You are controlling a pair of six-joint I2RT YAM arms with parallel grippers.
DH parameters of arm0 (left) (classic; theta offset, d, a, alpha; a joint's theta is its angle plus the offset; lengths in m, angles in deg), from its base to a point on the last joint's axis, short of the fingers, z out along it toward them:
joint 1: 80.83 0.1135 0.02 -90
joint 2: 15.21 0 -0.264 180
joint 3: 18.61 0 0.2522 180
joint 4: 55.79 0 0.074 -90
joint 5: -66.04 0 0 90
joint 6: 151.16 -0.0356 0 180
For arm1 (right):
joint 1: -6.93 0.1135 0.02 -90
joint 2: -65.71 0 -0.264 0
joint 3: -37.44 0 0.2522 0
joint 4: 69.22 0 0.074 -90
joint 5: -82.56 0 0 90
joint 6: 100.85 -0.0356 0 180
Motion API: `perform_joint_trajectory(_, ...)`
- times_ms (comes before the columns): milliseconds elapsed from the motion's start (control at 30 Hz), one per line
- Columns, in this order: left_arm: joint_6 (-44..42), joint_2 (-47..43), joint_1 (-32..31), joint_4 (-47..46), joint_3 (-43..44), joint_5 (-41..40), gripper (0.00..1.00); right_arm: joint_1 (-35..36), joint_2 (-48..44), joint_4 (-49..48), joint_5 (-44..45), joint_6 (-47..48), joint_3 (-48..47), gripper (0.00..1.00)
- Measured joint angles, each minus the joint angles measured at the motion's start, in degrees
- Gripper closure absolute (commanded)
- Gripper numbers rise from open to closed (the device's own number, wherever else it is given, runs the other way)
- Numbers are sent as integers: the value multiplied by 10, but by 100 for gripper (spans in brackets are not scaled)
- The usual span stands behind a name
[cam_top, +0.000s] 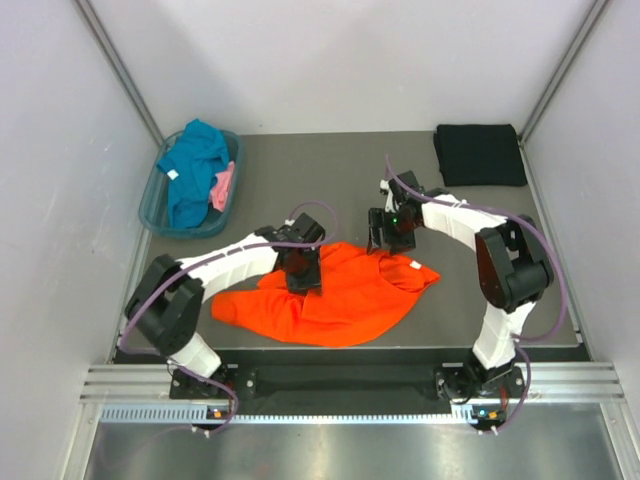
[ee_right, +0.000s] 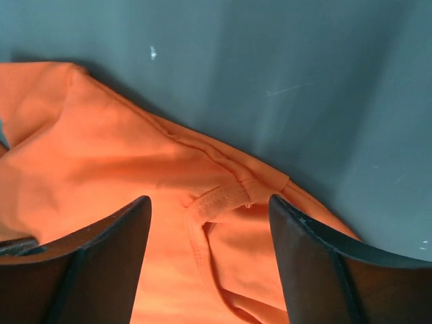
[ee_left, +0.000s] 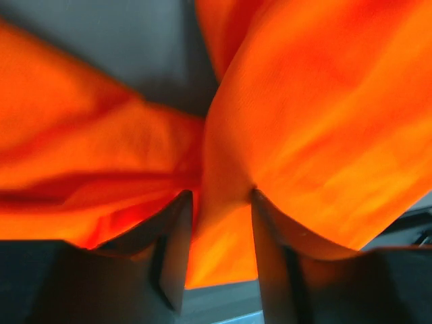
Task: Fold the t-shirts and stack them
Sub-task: Flatten the tshirt out
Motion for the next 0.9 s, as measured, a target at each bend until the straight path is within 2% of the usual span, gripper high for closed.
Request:
perform_joint_trajectory(67,-13,30,6,-5,20,5,72,0,7,-1,-2,-4,0,42)
perform_joint_trajectory(100,-17,38,9,-7,27,6,82,0,8,-3,-5,-4,1,46)
perform_joint_trajectory(133,-21,43,10,-7,33,6,86,0,8,-6,-7,-5,1,51)
perform_joint_trajectory(167,-26,45,12,-6,37,5,89,0,8,-10,-10,-7,1,60)
perform_joint_trajectory(200,-30,44,13,-5,40,3,98,0,8,-14,-14,-7,1,65)
perform_joint_trajectory(233,-33,43,14,-3,43,1,100,0,8,-19,-19,-7,2,71)
perform_joint_trajectory(267,-37,40,14,-2,47,-3,100,0,8,-27,-26,-7,5,83)
perform_joint_trajectory(367,-43,19,14,15,53,-24,100,3,7,-41,-43,-8,17,98)
perform_joint_trajectory(467,-43,-32,14,50,66,-67,100,11,-6,-40,-65,-12,37,100)
perform_joint_trajectory(567,-42,-123,14,86,90,-120,100,33,-61,-33,-86,-21,69,100)
perform_joint_trajectory(767,-49,-330,14,105,176,-212,100,86,-276,0,-139,-70,82,100)
perform_joint_trajectory(900,-76,-367,14,102,261,-246,100,86,-403,43,-150,-113,52,100)
